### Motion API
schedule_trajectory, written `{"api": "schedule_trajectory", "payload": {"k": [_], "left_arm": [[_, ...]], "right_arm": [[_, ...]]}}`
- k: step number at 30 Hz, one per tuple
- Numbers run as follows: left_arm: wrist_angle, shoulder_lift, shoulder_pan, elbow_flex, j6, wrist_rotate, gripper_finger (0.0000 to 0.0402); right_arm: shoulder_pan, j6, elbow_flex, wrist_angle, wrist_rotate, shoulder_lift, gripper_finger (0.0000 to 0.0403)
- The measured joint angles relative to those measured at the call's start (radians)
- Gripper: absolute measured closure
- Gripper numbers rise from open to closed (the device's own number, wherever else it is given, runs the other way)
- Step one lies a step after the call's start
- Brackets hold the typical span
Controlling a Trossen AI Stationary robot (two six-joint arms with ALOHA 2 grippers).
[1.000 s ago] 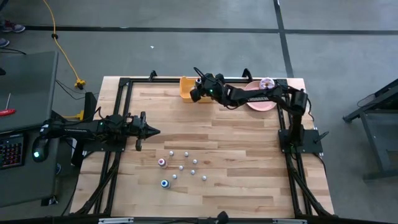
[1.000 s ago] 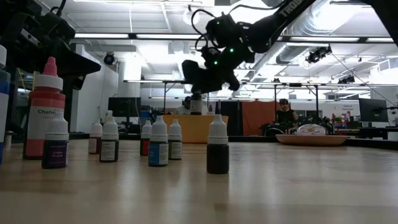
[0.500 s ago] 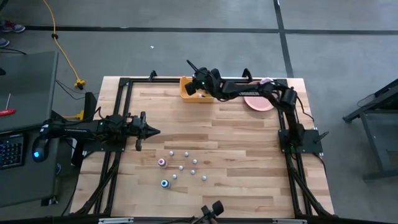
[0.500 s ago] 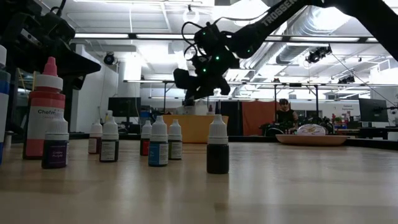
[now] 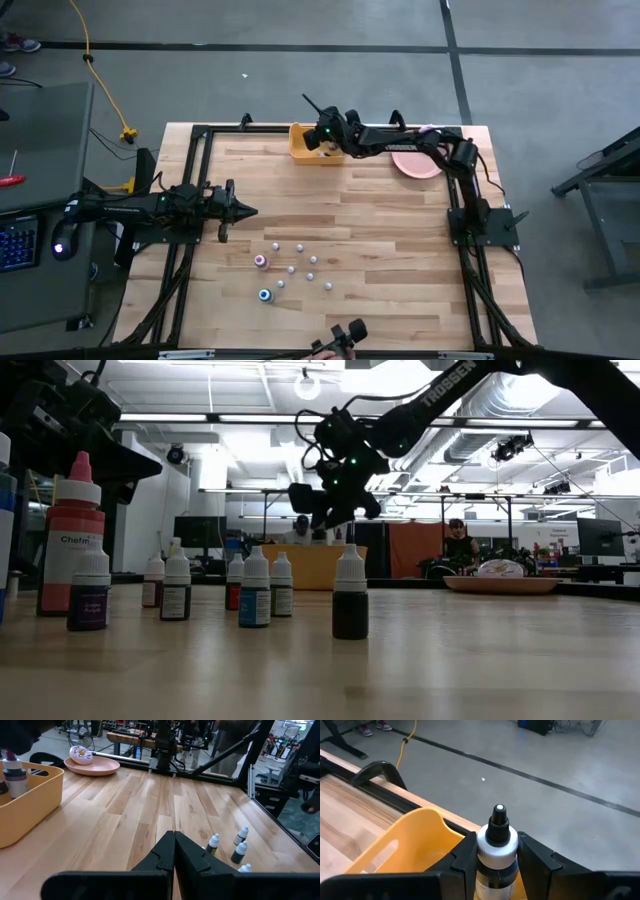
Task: Pick & Place food coloring
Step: Put the big black food coloring bottle into the yellow bin, then put the small red food coloring bottle into the yellow bin
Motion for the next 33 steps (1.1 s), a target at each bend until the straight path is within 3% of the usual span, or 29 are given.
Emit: {"api": "schedule_trajectory", "payload": {"k": [20, 26, 33], "left_arm": [[0.0, 0.0, 0.0, 0.0, 0.0, 0.0, 0.0401], [0.0, 0.0, 0.0, 0.0, 0.0, 0.0, 0.0401], [0.0, 0.0, 0.0, 0.0, 0.0, 0.0, 0.0401]], "right_arm": [[-0.028, 0.027, 0.0, 0.0, -0.085, 0.01, 0.0296], [-0.028, 0.028, 0.0, 0.0, -0.089, 0.01, 0.0263], [-0.028, 0.028, 0.0, -0.002, -0.092, 0.01, 0.0264]]}}
